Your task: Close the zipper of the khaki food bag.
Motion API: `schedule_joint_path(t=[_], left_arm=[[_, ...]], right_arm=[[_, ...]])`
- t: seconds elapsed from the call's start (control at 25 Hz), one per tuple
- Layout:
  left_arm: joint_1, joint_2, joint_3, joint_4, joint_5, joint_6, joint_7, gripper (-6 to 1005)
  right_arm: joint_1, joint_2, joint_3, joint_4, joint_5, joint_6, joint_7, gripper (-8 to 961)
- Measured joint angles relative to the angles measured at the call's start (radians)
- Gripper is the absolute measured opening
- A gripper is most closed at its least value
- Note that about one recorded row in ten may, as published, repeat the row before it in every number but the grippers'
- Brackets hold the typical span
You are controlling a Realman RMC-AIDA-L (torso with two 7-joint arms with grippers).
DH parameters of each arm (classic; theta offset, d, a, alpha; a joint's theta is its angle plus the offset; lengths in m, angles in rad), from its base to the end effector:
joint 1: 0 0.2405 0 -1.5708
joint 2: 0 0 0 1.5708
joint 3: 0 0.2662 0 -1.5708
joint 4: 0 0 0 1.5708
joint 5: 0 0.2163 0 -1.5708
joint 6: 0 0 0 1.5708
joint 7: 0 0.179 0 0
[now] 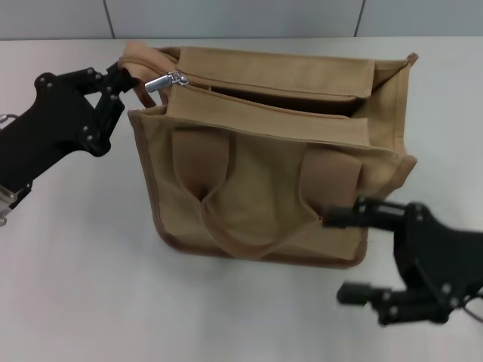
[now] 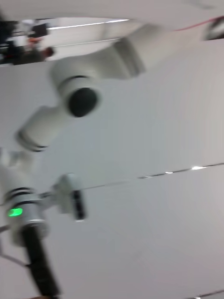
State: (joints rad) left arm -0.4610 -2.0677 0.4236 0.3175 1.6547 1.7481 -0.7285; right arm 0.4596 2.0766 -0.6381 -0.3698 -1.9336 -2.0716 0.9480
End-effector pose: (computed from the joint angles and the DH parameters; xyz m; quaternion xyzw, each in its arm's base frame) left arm -0.2584 0.3271 -0.0007 -0.8323 -0.0638 -0.4502 0.3169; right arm 0.2291 0.2417 -0.0370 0.8890 -0.0711 -0.4518 0.0206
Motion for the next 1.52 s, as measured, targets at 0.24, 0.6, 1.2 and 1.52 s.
schedule_joint_path(t=[0.24,0.6,1.2,1.52], left_arm=[[-0.013,0.0,0.0,0.001,-0.033,0.012,-0.047,24],[-0.018,0.002,0.0,0.004,-0.081,0.012,-0.122,24],[-0.057,-0.003,0.0,-0.019,-0.082,0.018,-0.153,25],[-0.063,-0.005,0.0,-0.035,-0.106,0.023,-0.154,25]], right_arm=[[0.07,-0.011,0.0,-0.021,0.183,0.005,0.333,750],[0.161,-0.011,0.0,-0.053,0.22,0.141,0.574,746],[0.303,0.004,-0.041,-0.01,0.221,0.248,0.755,740],[0.352,0.011,-0.13,0.025,0.222,0.356,0.827,737]])
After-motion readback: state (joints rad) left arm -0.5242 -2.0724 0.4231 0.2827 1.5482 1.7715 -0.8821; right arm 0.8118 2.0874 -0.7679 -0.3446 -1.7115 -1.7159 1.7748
